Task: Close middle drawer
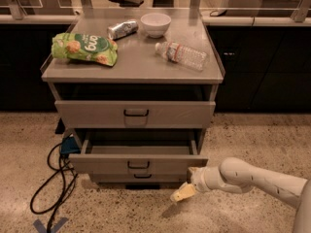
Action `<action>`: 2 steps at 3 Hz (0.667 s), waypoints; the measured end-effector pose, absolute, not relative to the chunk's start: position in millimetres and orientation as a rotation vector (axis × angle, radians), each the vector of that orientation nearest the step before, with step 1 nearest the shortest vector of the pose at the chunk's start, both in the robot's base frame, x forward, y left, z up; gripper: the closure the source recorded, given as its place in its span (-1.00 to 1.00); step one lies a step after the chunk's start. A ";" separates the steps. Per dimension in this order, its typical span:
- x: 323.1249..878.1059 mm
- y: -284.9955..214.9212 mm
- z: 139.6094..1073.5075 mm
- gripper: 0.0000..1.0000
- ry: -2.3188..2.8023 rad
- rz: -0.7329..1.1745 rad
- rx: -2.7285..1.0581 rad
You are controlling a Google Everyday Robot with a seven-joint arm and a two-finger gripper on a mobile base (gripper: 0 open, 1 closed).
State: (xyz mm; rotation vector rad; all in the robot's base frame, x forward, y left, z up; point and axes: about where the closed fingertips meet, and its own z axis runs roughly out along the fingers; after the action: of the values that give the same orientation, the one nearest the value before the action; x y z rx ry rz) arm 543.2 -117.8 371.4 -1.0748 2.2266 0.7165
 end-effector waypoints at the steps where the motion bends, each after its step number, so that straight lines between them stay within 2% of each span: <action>1: 561.8 -109.9 382.7 -1.00 2.210 0.679 -1.070; 2: 580.1 -100.8 395.4 -1.00 2.190 0.647 -1.081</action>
Offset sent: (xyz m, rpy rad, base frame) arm 0.0633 0.0264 0.0439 -0.0402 -0.1079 -0.0103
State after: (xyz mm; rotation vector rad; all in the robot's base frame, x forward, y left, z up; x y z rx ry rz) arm 580.1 -100.8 395.4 -1.0810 2.1898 0.6469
